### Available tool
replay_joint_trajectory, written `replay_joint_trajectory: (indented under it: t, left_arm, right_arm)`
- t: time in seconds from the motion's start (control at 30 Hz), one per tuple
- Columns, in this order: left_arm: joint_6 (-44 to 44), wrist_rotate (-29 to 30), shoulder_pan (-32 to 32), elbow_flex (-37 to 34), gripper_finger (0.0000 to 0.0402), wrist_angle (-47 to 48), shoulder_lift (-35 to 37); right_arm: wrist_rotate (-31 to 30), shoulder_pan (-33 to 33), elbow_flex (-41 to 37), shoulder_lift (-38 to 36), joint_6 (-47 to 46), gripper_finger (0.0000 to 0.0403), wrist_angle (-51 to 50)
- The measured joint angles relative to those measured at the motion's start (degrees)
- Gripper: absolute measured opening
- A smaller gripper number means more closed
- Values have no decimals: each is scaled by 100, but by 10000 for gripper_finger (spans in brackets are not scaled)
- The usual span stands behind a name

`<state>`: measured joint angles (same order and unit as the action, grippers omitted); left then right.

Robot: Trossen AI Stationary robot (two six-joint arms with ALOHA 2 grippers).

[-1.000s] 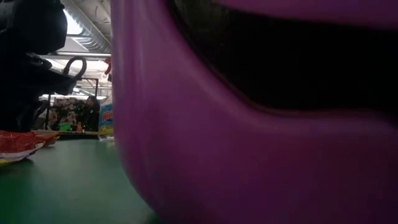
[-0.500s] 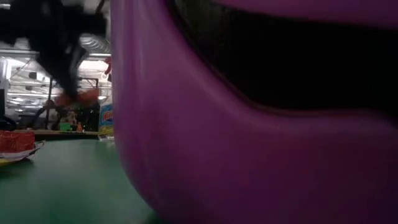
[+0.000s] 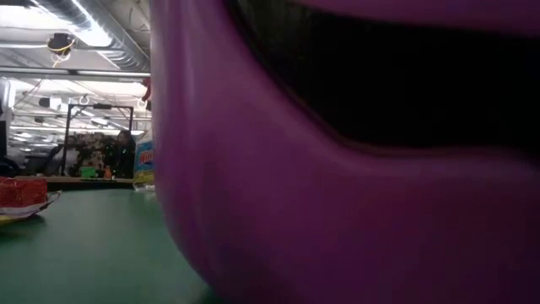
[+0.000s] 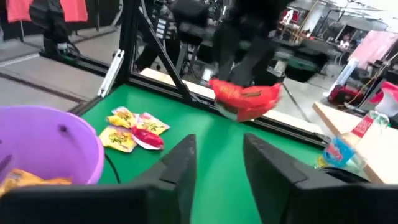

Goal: Sort candy
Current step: Put the orange chocolate into the orange bucket

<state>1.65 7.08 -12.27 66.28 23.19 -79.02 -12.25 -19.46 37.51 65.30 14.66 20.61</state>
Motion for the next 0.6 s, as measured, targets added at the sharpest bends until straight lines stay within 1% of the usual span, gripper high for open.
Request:
replay_joint_trajectory:
  t: [0.17, 0.3, 0.43, 0.6]
  left_arm:
    - [-271, -1017, 489, 0, 0, -557, 0]
    - [-327, -1535, 732, 2, 0, -746, -53]
    - [-339, -1721, 818, 7, 0, -808, -46]
    - [-337, -1878, 820, 2, 0, -768, -50]
  right_arm:
    - [-253, 0, 386, 437, 354, 192, 22]
    - [-502, 0, 943, 888, 826, 236, 24]
    - [-710, 97, 1555, 1371, 1154, 257, -442]
    - [-628, 273, 2178, 1796, 1258, 261, -1110]
